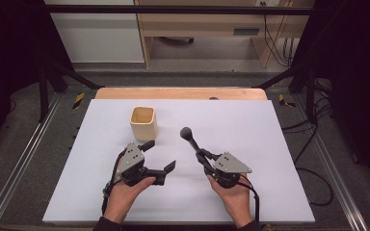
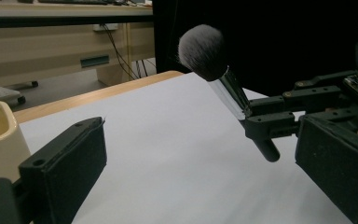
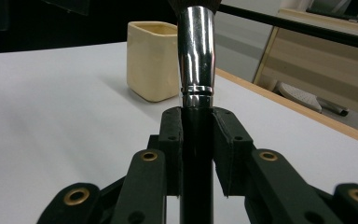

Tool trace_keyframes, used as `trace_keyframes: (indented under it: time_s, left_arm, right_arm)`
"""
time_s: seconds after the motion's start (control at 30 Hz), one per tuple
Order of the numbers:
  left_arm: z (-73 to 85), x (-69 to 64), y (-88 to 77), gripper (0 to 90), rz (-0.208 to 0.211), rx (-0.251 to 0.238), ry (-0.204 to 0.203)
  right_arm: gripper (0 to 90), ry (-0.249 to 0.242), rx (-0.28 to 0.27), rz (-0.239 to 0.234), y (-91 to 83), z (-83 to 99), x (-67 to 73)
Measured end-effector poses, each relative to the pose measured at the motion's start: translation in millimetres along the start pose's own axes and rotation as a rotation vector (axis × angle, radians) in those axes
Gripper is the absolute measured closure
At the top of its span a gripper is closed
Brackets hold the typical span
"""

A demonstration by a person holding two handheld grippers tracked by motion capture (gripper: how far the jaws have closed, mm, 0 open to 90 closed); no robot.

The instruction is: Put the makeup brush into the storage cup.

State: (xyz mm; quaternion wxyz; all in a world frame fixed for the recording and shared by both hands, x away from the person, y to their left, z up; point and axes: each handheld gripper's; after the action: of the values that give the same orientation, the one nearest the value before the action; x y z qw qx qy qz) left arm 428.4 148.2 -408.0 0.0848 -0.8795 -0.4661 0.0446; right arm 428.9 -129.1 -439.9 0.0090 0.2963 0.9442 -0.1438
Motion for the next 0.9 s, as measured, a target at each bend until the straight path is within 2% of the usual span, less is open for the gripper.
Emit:
trace_keyframes:
  time_s: [0.23, 0.4, 0.53, 0.73, 0.77, 0.8, 0.9]
  left_arm:
    - [-4.2, -8.4, 5.5, 4.4, 0.019, 0.010, -0.038]
    - [-4.1, -11.4, 10.7, 15.5, 0.039, 0.033, -0.104]
    - [-1.6, -14.0, 18.1, 24.3, 0.040, 0.059, -0.126]
    - [0.8, -17.5, 26.7, 32.8, 0.048, 0.058, -0.174]
    - [1.3, -17.9, 29.5, 35.2, 0.064, 0.054, -0.210]
    - [1.2, -18.3, 30.6, 36.4, 0.068, 0.053, -0.223]
    - [0.5, -19.1, 32.8, 39.9, 0.064, 0.056, -0.234]
  right_arm:
    - [74.4, -0.010, -0.005, -0.009, 4.1, -0.3, 6.1]
    - [74.4, -0.018, -0.008, -0.011, 6.6, -0.2, 9.4]
    - [74.4, -0.025, -0.013, -0.019, 8.3, -1.4, 12.5]
    - [74.4, -0.041, -0.019, -0.024, 10.1, -2.8, 15.5]
    - [74.4, -0.043, -0.020, -0.024, 10.9, -2.6, 15.8]
    - [74.4, -0.041, -0.019, -0.025, 11.4, -2.5, 16.3]
    - [74.4, -0.044, -0.020, -0.030, 12.2, -2.8, 17.7]
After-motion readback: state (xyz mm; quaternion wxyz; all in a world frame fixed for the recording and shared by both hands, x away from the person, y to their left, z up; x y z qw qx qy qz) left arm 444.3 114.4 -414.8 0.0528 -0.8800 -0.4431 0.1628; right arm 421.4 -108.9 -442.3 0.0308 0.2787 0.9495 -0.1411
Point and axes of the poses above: each handheld gripper's, and its own axes: y roughly forward along the jaws, z roughly out of its underside, x roughly to its left, and after that the axes turned 14 degrees about -z, right-handed
